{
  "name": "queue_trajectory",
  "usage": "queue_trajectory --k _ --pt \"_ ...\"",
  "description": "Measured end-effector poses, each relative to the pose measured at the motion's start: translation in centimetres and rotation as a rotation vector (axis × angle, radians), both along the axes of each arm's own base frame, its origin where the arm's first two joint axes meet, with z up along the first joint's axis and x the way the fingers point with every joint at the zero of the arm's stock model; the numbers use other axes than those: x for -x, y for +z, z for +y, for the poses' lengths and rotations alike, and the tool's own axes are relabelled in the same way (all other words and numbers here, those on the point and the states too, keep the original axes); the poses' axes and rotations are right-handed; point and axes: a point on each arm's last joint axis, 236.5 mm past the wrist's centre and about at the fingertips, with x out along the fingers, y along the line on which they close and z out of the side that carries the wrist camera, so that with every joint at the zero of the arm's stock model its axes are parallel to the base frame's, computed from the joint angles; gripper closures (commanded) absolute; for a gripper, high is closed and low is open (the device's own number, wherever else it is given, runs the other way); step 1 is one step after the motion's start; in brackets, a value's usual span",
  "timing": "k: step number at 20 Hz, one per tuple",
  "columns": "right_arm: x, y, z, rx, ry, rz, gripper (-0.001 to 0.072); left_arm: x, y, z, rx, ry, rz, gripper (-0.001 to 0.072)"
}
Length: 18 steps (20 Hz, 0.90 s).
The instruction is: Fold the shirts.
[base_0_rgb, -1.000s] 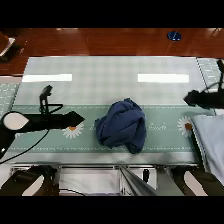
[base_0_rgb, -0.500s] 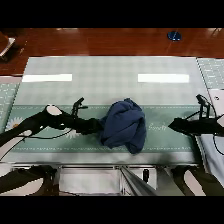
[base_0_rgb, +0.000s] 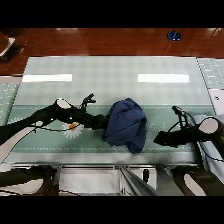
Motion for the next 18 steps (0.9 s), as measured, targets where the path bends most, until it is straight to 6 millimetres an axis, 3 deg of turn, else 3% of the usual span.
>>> queue_trajectory --k 6,7,9,10,12,14,15,17,18 --pt "1.4 -1.9 5.3 -0.078 0.064 0.069 0.0311 -1.3 0.4 0.9 0.015 0.03 -0.003 0.0691" --pt "1.2 -2.3 6.3 -0.091 0.059 0.07 0.0347 -1.3 0.5 1.0 0.017 0.03 -0.002 0.0691" --pt "0.4 -2.8 8.0 -0.125 0.029 0.058 0.0599 -1.4 0.5 1.0 0.018 0.033 -0.001 0.0691" --pt "-0.2 -2.6 8.9 -0.148 0.021 0.042 0.0685 -1.5 0.5 1.0 0.019 0.033 -0.002 0.0691" --pt "-1.7 -1.3 10.6 -0.207 0.038 -0.013 0.0687 -1.9 1.0 1.1 0.027 0.035 -0.014 0.0691" --pt "-4.2 2.0 11.8 -0.259 0.084 -0.108 0.0687 -3.7 2.9 1.6 0.051 0.053 -0.071 0.0692" --pt "-6.4 4.7 11.9 -0.269 0.107 -0.189 0.0687 -5.2 4.8 2.1 0.07 0.075 -0.125 0.0692" --pt "-11.2 11.7 11.2 -0.258 0.143 -0.388 0.0687 -9.0 10.4 3.7 0.117 0.142 -0.277 0.0692" --pt "-13.8 16.2 10.2 -0.236 0.149 -0.509 0.0687 -11.0 13.8 4.9 0.136 0.188 -0.372 0.0692"
